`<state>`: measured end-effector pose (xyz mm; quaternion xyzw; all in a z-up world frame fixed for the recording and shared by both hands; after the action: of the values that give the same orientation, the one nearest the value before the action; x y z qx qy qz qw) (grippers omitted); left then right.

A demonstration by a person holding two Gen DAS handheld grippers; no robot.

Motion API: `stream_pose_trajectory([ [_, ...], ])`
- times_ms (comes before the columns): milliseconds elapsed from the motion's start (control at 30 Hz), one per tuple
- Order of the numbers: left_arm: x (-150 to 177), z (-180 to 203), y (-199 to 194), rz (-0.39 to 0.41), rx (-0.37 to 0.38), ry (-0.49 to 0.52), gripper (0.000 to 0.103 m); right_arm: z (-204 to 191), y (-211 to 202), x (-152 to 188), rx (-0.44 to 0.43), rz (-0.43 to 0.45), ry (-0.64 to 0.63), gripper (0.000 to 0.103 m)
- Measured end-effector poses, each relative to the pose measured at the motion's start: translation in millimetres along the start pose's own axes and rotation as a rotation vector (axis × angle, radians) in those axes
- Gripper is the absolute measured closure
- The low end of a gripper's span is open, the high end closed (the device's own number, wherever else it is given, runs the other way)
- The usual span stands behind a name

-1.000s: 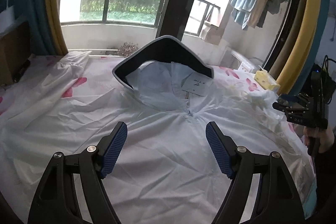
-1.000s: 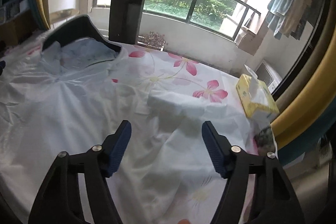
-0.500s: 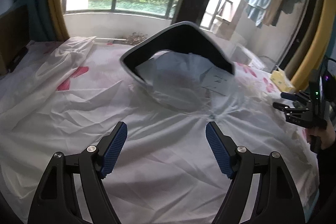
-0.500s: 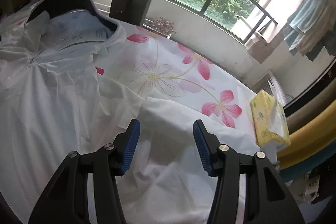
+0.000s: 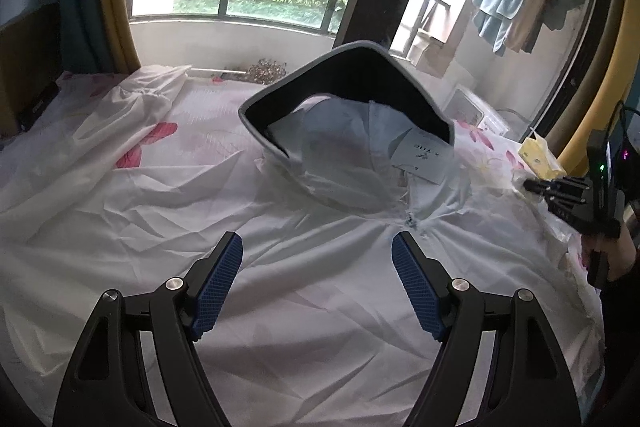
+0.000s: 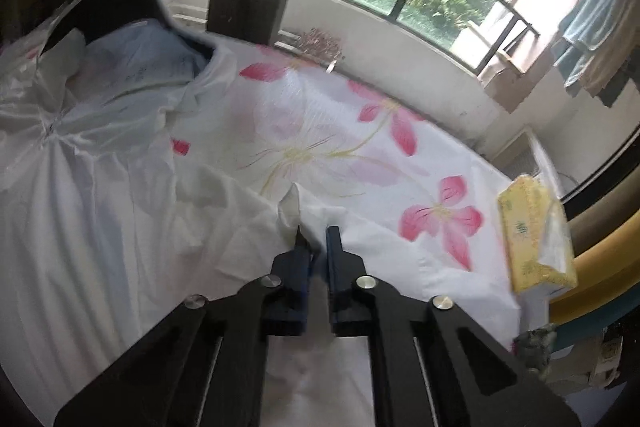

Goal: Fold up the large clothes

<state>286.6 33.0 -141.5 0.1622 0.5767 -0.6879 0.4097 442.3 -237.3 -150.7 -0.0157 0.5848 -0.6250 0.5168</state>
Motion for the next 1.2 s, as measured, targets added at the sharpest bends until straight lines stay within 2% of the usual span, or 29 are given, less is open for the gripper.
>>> stream_pose_trajectory([
  [300,-8,8,-29,0.047,0.045,-0.023,0.023,30,-71,-29,0.090,0.147,0.064,0.099],
  [500,-17,6,-65,0.113,0.056,-0.008,0.023,29,-119,-54,0.099,0.254,0.105,0.099],
  [633,-16,-2,-85,0.139,0.053,-0.013,0.023,10,-145,-73,0.084,0.319,0.098,0.099],
  [933,-3,-36,-121,0.173,0.027,-0.028,0.023,-54,-178,-97,-0.041,0.436,0.040,0.099],
  [1200,1,-70,-144,0.203,0.007,-0.059,0.023,-135,-182,-112,-0.150,0.456,-0.096,0.099],
])
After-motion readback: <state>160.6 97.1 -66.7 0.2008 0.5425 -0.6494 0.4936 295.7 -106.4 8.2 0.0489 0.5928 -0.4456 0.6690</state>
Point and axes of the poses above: each gripper's, at about its wrist camera, not at the fingertips, and y roughly the way its jaws point, z to its right, x to its underside, the point moved 9 cm from there along y, roughly the way its jaws point, and after that the axes turned 2 degrees about -y, right-handed, at the moved point
